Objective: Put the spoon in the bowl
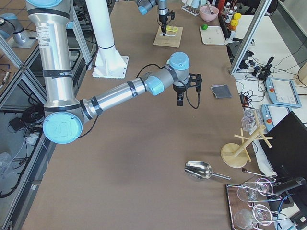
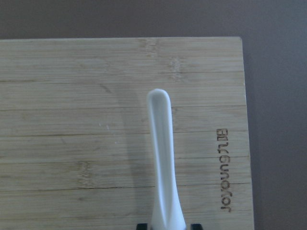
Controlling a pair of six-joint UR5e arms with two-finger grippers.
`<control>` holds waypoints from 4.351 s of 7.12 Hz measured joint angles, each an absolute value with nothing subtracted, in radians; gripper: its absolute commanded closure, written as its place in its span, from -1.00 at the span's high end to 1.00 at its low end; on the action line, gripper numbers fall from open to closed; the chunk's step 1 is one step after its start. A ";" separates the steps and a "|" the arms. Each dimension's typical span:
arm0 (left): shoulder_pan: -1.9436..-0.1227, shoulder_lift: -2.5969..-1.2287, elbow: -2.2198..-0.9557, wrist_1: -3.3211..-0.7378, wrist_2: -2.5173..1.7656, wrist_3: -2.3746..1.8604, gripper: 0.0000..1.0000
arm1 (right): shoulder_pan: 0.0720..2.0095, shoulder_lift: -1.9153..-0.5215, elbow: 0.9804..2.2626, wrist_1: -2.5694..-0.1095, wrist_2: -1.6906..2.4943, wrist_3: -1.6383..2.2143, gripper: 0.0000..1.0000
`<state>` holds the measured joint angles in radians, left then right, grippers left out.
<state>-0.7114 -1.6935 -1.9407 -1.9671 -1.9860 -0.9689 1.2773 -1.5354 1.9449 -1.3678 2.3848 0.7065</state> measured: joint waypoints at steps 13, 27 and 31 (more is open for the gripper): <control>-0.571 -2.327 -1.538 -1.974 -1.780 -1.237 0.96 | 1.551 -1.853 1.956 -1.518 2.370 0.087 1.00; -1.496 -1.461 -1.862 -1.769 -2.198 -0.043 0.96 | 1.775 -1.813 1.888 -1.809 2.238 -0.285 1.00; -1.521 -1.433 -1.831 -1.759 -2.291 -0.052 0.96 | 1.657 -1.774 1.885 -1.766 2.271 -0.121 1.00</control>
